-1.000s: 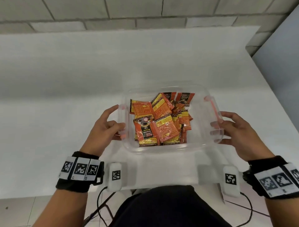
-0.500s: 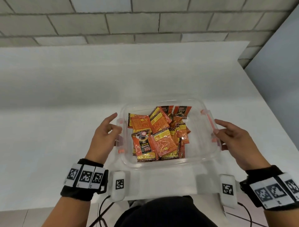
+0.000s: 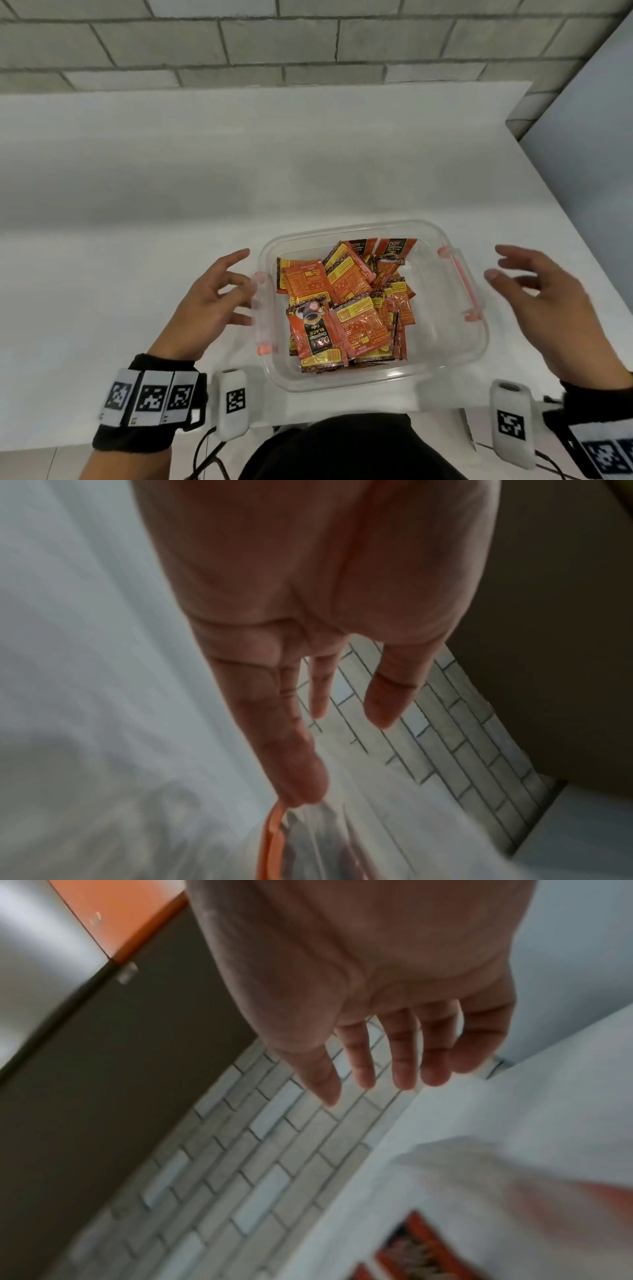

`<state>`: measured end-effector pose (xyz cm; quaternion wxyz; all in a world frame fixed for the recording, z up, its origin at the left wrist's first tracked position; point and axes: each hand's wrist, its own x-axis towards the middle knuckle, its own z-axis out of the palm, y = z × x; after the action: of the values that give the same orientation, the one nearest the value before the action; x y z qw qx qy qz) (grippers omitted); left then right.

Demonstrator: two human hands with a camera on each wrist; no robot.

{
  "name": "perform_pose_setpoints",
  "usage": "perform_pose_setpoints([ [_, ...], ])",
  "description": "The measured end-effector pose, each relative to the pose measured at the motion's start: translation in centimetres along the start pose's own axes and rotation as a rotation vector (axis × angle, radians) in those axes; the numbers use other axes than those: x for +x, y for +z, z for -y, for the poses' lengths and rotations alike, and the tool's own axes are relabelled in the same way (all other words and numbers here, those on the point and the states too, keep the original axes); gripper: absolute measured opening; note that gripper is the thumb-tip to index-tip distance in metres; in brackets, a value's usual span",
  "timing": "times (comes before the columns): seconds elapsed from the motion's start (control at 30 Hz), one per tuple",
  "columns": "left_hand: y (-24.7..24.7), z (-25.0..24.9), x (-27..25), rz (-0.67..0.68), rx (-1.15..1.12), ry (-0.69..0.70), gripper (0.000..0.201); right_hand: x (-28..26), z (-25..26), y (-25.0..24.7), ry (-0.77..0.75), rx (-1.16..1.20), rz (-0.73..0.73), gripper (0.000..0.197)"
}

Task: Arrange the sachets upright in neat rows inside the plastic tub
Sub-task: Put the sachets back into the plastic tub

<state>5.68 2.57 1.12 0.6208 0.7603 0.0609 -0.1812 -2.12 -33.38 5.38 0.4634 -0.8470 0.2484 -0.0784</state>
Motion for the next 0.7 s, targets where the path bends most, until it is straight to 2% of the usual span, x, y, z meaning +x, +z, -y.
perform_pose_setpoints([
  [0.03, -0.3, -0.1, 0.0, -0.006, -0.006, 0.004, 0.048, -0.1, 1.2, 0.3, 0.001, 0.098, 0.021, 0.021],
  [0.1, -0.9, -0.4, -0.1, -0.007, 0.015, 0.012, 0.049, -0.2, 3.6, 1.9, 0.109, 0.249, 0.216, 0.015],
  [0.13, -1.2, -0.6, 0.0, -0.008, 0.035, 0.018, 0.048, -0.1, 4.5, 2.9, 0.181, 0.228, 0.341, 0.018],
  [0.2, -1.5, -1.0, 0.0, 0.012, 0.071, 0.02, 0.044, 0.3, 5.3, 5.0, 0.325, 0.072, 0.503, 0.04],
  [0.27, -1.1, -1.5, 0.3, 0.068, 0.104, 0.012, 0.036, 0.9, 5.6, 6.4, 0.449, -0.013, 0.542, 0.06],
  [0.43, -0.1, -1.1, 0.4, 0.03, 0.066, 0.027, 0.035, 1.7, 5.0, 9.0, 0.612, -0.028, 0.633, 0.072],
  [0.53, -0.1, -0.8, 0.5, 0.017, 0.066, 0.024, 0.036, 1.4, 5.2, 10.8, 0.604, -0.017, 0.654, 0.076],
  [0.7, -0.3, -0.8, 0.7, 0.035, 0.066, 0.023, 0.04, 0.5, 4.7, 14.0, 0.518, 0.036, 0.683, 0.066],
])
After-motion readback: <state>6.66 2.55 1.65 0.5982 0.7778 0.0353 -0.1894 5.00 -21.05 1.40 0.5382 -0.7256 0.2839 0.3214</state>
